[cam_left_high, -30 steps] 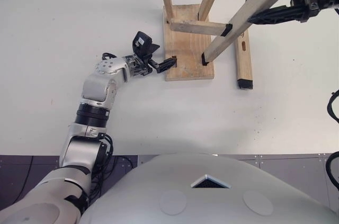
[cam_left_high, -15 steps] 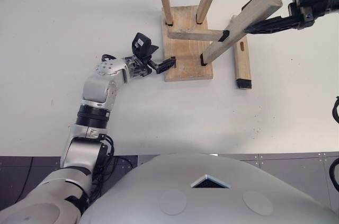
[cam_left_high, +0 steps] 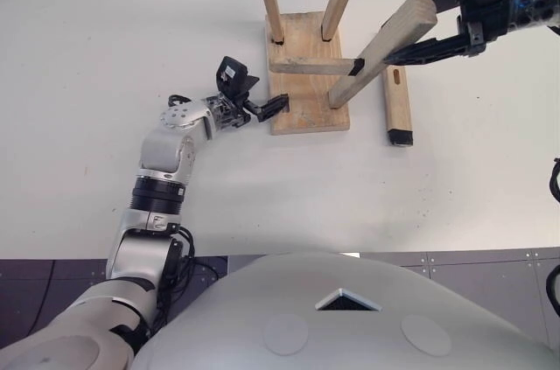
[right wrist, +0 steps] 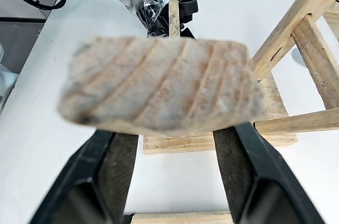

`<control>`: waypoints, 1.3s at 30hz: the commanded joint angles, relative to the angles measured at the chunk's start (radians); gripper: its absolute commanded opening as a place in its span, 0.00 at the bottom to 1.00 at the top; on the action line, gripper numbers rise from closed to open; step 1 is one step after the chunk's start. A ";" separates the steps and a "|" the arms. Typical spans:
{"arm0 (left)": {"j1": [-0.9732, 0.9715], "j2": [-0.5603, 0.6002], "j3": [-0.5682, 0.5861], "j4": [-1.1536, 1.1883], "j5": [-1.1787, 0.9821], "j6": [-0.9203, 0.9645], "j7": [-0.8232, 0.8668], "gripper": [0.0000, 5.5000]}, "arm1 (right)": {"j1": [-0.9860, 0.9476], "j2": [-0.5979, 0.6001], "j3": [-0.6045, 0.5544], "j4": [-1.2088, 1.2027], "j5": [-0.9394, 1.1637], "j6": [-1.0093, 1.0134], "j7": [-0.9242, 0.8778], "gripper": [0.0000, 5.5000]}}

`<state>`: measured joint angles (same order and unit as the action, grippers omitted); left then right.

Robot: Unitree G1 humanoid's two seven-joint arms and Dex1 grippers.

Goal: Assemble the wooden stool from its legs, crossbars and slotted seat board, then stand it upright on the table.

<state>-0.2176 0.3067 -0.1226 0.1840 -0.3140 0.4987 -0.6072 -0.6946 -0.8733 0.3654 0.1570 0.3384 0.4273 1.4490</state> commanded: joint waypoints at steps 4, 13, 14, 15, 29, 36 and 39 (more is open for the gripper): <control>-0.003 0.013 0.057 0.061 0.037 -0.016 0.050 0.84 | 0.055 -0.001 0.056 0.151 -0.163 -0.126 0.044 0.63; 0.107 -0.078 0.247 -0.237 -0.133 0.004 0.173 0.84 | 0.472 0.437 -0.563 -0.242 -0.109 0.582 -0.883 0.79; 0.113 -0.085 0.274 -0.275 -0.161 0.016 0.187 0.84 | 0.496 0.499 -0.618 -0.317 -0.112 0.656 -0.939 0.82; 0.108 -0.091 0.304 -0.310 -0.192 0.029 0.209 0.84 | 0.521 0.518 -0.622 -0.382 -0.118 0.703 -0.968 0.82; -0.003 -0.138 0.365 -0.262 -0.161 -0.069 0.424 0.84 | 0.759 0.383 -0.467 -0.530 -0.151 0.665 -0.995 0.48; 0.032 -0.201 0.408 -0.230 -0.196 -0.117 0.435 0.84 | 0.673 0.365 -0.504 -0.426 -0.149 0.506 -1.000 0.37; 0.023 -0.241 0.464 -0.245 -0.298 -0.133 0.406 0.89 | 0.565 0.383 -0.567 -0.359 -0.132 0.417 -1.039 0.37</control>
<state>-0.1924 0.0851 0.3114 -0.0485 -0.5539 0.3798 -0.1856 -0.0390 -0.5124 -0.1564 -0.2401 0.1967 0.9062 0.4358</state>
